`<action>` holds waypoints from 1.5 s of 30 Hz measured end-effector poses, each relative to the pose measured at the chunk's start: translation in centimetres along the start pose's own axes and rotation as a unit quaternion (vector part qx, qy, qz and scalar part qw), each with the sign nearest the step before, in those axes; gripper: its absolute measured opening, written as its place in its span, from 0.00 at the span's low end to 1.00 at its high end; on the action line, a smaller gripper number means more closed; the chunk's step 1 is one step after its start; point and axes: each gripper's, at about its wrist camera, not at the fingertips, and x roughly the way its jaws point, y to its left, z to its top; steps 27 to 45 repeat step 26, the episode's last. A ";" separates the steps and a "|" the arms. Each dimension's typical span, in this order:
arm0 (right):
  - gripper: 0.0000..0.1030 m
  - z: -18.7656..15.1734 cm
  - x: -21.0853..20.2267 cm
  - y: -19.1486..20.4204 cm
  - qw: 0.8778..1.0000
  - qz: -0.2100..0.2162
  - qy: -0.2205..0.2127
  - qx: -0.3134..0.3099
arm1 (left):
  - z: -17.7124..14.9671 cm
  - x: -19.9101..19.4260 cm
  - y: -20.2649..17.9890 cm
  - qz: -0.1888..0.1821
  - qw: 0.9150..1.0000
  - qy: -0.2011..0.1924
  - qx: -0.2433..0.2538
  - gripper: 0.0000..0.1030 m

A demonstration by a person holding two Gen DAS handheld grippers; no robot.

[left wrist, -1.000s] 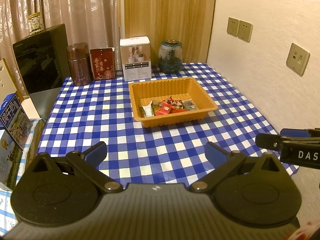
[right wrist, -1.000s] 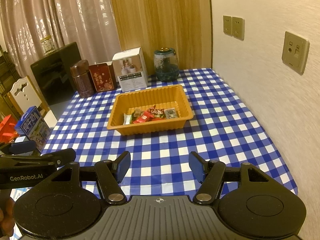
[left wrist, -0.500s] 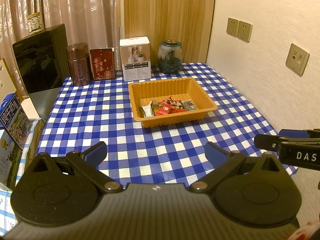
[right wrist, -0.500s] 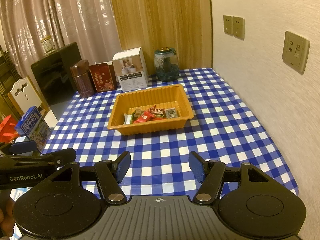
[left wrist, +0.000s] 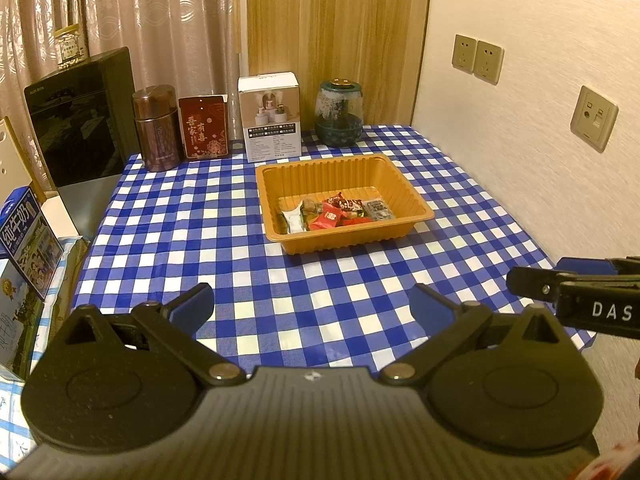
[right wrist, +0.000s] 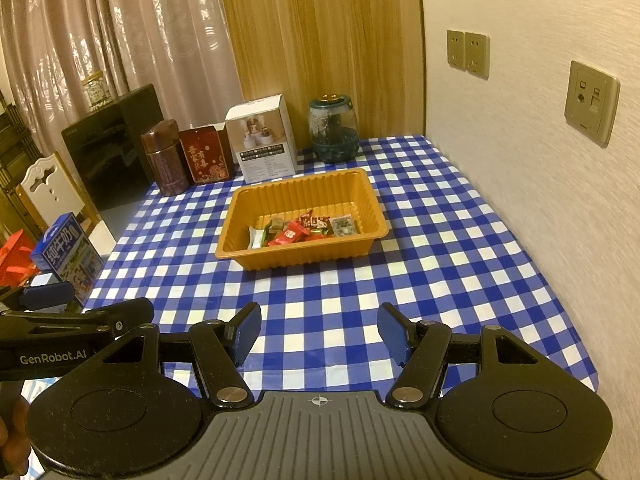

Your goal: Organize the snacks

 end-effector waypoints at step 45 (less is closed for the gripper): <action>0.63 -0.4 0.2 0.3 1.000 0.001 0.002 0.003 | -0.1 0.0 -0.5 -0.003 1.000 -0.006 0.001 1.00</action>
